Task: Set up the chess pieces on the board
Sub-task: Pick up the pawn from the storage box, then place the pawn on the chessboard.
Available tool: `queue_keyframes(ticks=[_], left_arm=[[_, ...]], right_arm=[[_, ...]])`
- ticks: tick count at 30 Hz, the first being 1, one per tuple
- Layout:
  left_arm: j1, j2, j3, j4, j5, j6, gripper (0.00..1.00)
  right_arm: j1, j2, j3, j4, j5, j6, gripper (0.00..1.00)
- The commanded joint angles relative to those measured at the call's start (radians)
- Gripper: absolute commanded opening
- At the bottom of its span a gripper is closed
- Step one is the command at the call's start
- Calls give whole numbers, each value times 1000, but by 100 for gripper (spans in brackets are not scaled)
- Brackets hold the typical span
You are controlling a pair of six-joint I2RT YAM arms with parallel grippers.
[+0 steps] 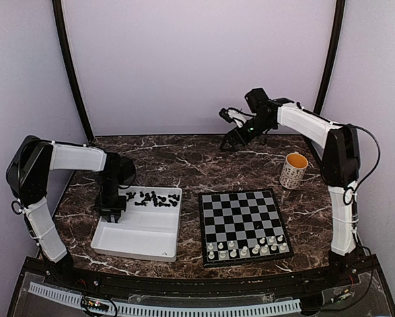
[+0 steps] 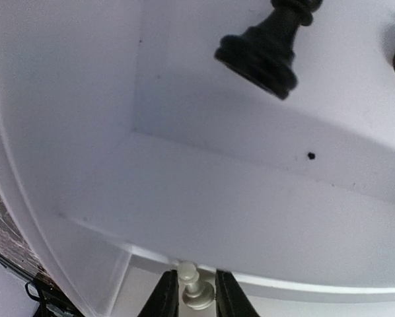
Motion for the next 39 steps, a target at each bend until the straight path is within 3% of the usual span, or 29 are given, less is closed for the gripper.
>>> queue_keyframes(ticks=[1,15,28,34,39], left_arm=[[3,43,6,104,15,46,20],[3,16,33,125,3,112,9],[-5,-91,-10,206,17,132,2],[-70,-231,-99,299,-2,104,1],[-218,-319,-165,409,-61,78,1]], right_arm=[[6,26,29,-6,11,13,99],[18,15,2,14,36,18,99],[29,-93,-111,37,92,-6,99],[22,-168,-142,21,76,-30,99],[22,-222,-189,-8,-3,-89,99]])
